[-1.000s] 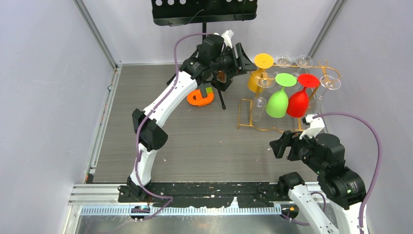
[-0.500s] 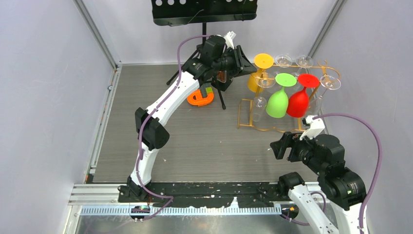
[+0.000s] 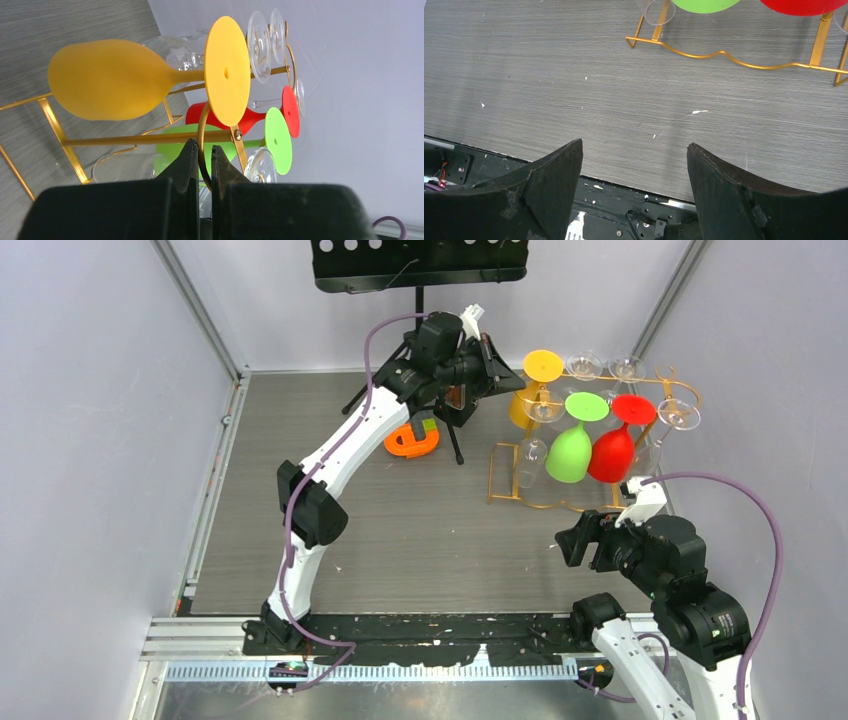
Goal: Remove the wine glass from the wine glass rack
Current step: Move the wine rack to the center of the board.
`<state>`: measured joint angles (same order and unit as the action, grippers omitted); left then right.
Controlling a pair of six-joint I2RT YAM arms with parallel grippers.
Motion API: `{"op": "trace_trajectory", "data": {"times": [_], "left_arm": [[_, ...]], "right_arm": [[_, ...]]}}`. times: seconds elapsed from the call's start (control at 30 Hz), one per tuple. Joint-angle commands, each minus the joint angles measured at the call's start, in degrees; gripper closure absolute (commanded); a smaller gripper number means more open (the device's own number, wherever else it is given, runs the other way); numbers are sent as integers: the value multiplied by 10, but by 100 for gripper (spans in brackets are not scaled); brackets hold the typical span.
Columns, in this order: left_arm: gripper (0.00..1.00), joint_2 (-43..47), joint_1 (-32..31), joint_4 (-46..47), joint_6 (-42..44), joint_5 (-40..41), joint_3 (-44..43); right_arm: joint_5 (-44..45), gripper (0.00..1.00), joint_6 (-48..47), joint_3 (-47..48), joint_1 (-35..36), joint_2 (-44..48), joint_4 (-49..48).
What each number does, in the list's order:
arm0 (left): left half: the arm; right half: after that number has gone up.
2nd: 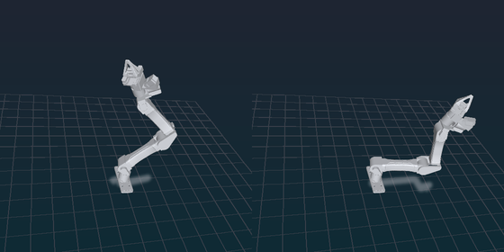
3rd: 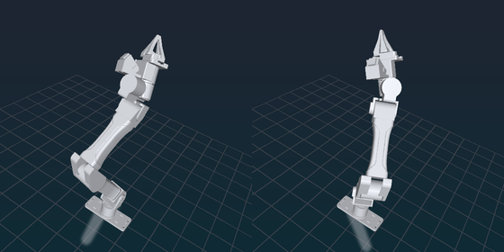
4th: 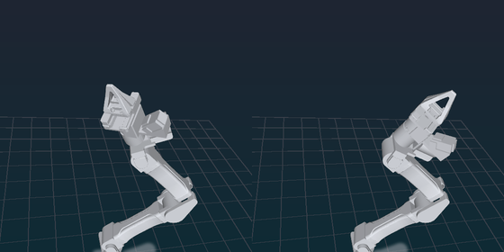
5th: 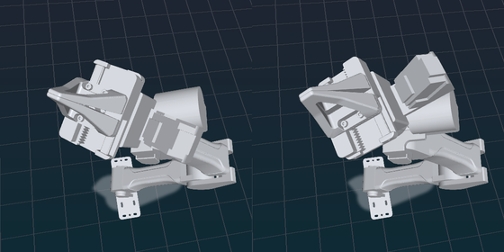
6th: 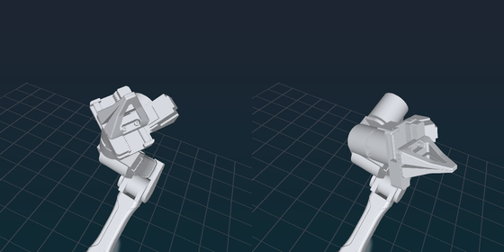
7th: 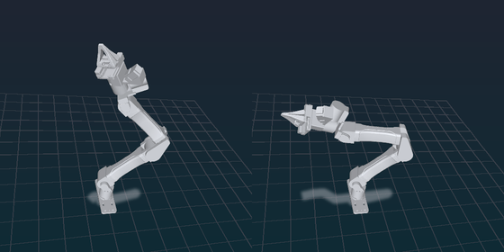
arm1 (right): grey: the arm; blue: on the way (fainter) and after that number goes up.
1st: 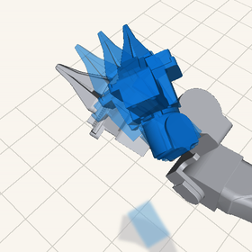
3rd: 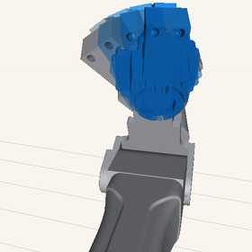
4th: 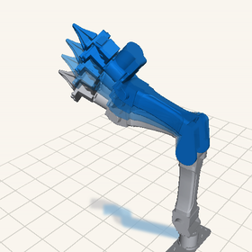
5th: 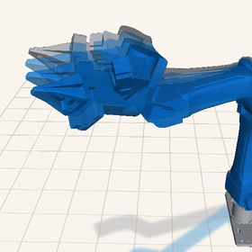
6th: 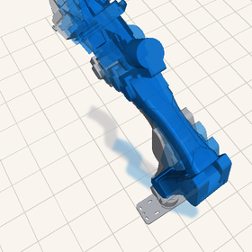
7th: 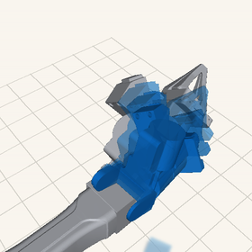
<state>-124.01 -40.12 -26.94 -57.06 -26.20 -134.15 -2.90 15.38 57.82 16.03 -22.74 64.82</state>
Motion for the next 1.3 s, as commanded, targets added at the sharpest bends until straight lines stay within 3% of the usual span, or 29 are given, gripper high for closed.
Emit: {"op": "trace_trajectory", "data": {"times": [0.0, 0.67, 1.27], "left_arm": [[100, 14, -2, 38, 8, -17, 0], [100, 97, -2, 54, 9, -6, 103], [100, 95, -2, 14, -5, 17, 48]], "right_arm": [[9, 18, 3, 10, 2, 1, -9], [16, 18, -1, 49, 5, -17, -2], [26, 18, -3, 66, 9, -27, 1]]}}
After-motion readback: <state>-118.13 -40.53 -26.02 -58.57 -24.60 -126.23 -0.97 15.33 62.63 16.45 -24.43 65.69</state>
